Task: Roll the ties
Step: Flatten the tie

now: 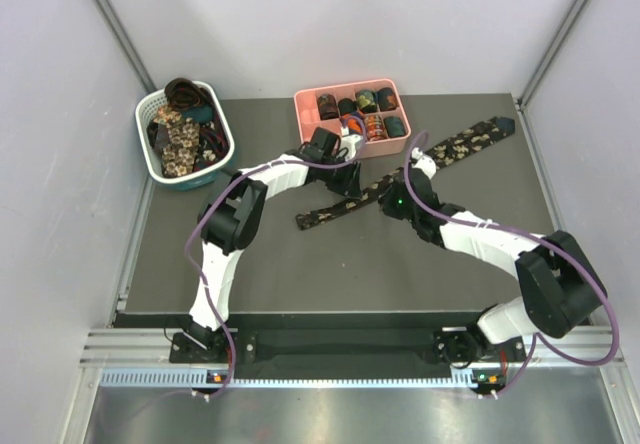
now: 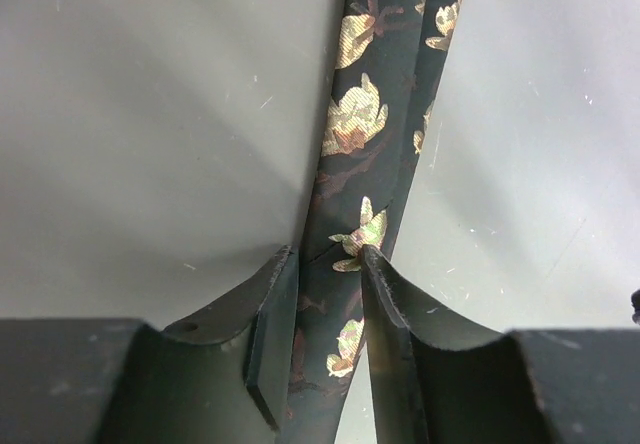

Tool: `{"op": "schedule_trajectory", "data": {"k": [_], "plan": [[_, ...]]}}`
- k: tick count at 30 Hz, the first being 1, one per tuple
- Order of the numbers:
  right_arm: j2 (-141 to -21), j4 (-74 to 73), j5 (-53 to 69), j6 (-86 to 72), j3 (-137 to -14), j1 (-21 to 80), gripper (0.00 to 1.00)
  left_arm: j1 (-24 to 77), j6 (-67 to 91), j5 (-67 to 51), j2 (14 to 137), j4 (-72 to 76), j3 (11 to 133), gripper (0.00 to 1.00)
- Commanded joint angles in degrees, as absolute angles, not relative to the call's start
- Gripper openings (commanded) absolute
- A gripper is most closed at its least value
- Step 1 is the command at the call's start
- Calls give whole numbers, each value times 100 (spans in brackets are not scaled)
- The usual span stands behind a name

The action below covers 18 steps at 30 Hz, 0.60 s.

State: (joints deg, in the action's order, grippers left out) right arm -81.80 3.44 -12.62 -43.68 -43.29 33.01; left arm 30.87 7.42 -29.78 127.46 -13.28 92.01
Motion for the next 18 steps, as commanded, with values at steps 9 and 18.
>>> {"op": "schedule_trajectory", "data": {"k": [9, 18], "plan": [[-7989, 308, -1573, -4509, -4271, 3191, 27, 3375, 352, -2373, 12129, -1266, 8535, 49], [-7954, 272, -1213, -4605, -4281, 2751, 34, 3718, 501, -1952, 11892, -1029, 8061, 49]]}}
